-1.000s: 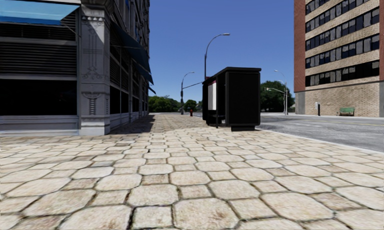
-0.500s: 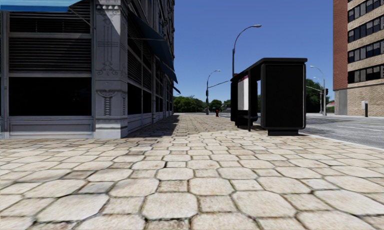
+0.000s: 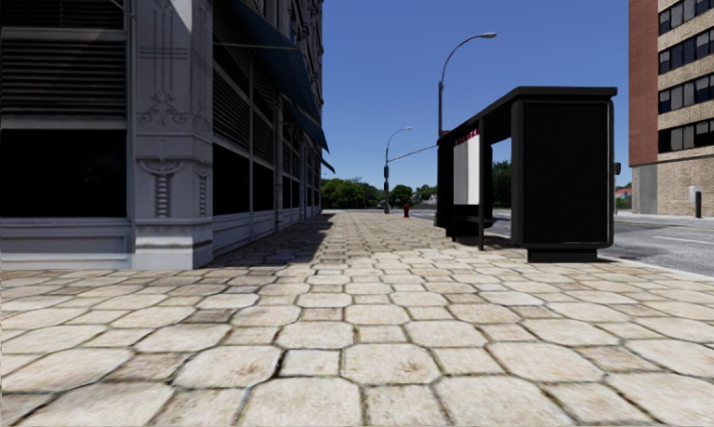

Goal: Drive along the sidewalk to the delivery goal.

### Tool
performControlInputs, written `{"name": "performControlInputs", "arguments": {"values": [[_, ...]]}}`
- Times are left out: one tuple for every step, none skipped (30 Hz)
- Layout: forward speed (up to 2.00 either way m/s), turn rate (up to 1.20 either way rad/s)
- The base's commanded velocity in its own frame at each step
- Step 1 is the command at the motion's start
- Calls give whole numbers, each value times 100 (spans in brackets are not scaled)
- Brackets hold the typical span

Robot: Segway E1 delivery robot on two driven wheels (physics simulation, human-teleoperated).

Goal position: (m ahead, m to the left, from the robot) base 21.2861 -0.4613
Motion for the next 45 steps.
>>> {"name": "performControlInputs", "arguments": {"values": [[200, 0], [200, 0], [200, 0], [200, 0], [200, 0], [200, 0], [200, 0], [200, 0], [200, 0], [200, 0], [200, 0], [200, 0], [200, 0], [200, 0], [200, 0], [200, 0], [200, 0], [200, 0], [200, -3], [200, -10], [200, -12], [200, -12], [200, -17], [200, -23], [200, -27], [200, -27], [200, -33], [200, -36], [200, -37], [200, -37], [200, -37], [200, -37], [200, -35], [200, -35], [200, -29], [200, -15], [200, 0], [200, 0], [200, 0], [200, 0], [200, 0], [200, 0], [200, 0], [200, 0], [200, 0]]}}
